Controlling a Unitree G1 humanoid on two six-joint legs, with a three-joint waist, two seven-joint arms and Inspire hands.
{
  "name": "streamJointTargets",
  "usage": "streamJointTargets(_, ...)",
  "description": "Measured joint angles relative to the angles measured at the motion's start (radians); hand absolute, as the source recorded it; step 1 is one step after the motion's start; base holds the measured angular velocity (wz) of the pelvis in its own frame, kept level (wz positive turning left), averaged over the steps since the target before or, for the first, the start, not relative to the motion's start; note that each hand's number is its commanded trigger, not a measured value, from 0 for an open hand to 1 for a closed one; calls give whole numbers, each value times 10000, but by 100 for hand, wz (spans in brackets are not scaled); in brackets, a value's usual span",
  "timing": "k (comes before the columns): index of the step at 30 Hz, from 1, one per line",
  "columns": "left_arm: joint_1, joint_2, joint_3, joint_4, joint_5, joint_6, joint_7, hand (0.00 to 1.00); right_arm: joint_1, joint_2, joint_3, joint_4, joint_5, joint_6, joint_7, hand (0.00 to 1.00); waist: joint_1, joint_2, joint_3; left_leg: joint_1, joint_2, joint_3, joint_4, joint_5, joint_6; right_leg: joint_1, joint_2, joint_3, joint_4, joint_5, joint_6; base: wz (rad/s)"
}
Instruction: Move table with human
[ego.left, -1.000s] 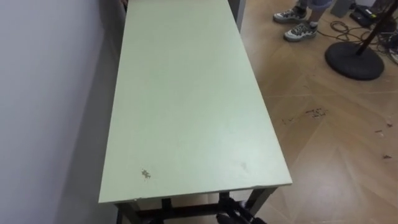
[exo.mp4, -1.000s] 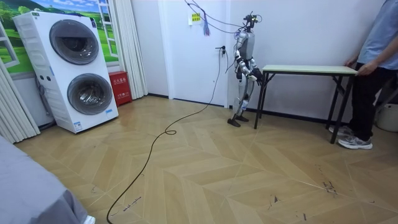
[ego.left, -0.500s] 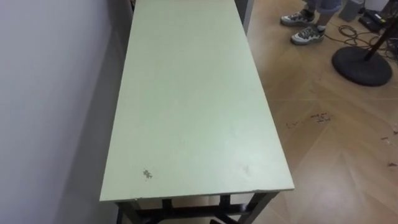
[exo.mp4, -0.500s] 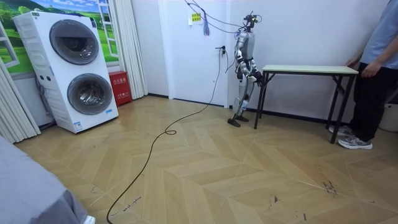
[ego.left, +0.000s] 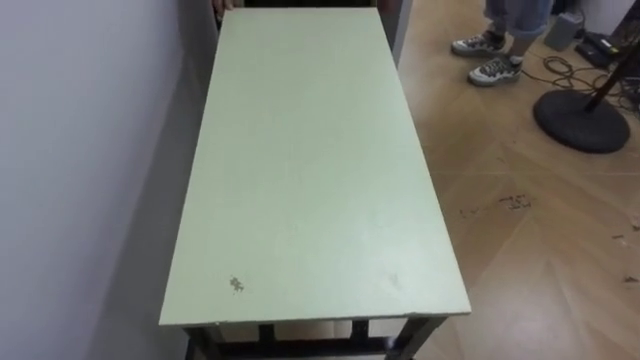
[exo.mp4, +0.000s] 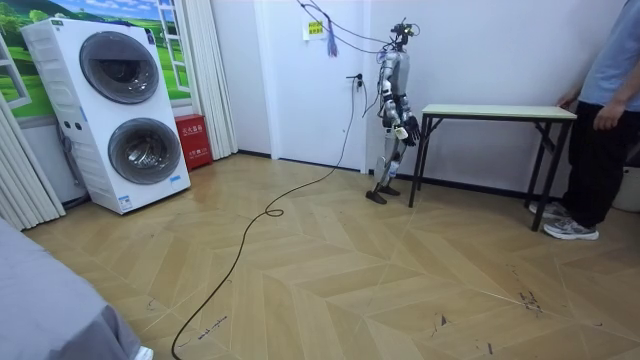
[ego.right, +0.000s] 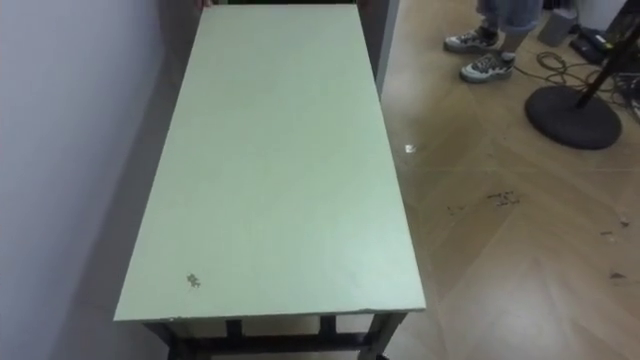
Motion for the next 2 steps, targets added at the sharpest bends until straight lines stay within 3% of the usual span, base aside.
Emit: streamJointTargets(2,11,-60,129,182,288,-70,335,0,15,31,-51,336,-333,-83,-298,0,-32,-37,22,104,-5,-5,-106,7,-6,125,1,-17,-35,0,0,0)
